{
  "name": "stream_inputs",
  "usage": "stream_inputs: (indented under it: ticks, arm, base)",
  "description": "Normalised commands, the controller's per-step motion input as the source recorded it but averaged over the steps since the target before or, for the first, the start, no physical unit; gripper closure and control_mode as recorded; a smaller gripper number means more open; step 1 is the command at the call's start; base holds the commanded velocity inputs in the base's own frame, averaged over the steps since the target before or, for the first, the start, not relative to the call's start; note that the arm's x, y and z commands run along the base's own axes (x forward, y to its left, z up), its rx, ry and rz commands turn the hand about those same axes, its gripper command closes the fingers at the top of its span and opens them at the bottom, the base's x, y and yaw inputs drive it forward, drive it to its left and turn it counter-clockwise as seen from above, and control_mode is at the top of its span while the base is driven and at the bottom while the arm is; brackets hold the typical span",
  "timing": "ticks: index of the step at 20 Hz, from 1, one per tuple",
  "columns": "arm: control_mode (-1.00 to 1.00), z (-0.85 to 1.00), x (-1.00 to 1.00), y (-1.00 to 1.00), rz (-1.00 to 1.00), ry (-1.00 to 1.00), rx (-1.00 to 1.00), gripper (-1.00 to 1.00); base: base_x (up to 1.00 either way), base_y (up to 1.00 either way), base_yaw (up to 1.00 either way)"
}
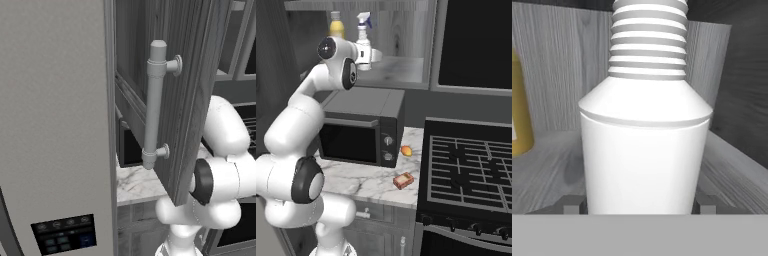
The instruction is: Pick the spray and bar soap from the cabinet and place them on the counter.
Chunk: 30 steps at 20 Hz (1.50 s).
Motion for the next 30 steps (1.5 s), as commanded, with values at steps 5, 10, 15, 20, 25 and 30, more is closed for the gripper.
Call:
stream_inputs:
  ticks: [5,10,15,20,25,30]
  arm:
    - [-1.0,0.01,-0.33,0.02,0.0,-0.02,0.0,1.0]
    - [-1.0,0.01,-0.34,0.02,0.0,-0.01,0.0,1.0]
    - [-1.0,0.05,-0.34,0.0,0.0,0.0,0.02,1.0]
    - [-1.0,0.05,-0.35,0.03,0.0,0.0,0.02,1.0]
    - [-1.0,0.01,-0.36,0.05,0.0,0.0,0.0,1.0]
    - [-1.0,0.0,-0.38,0.05,0.0,-0.01,0.0,1.0]
  base:
    - [0.0,0.0,0.0]
    - [0.0,0.0,0.0]
    - [0.0,0.0,0.0]
    - [0.0,0.0,0.0]
    - [0.0,0.0,0.0]
    - [0.0,0.0,0.0]
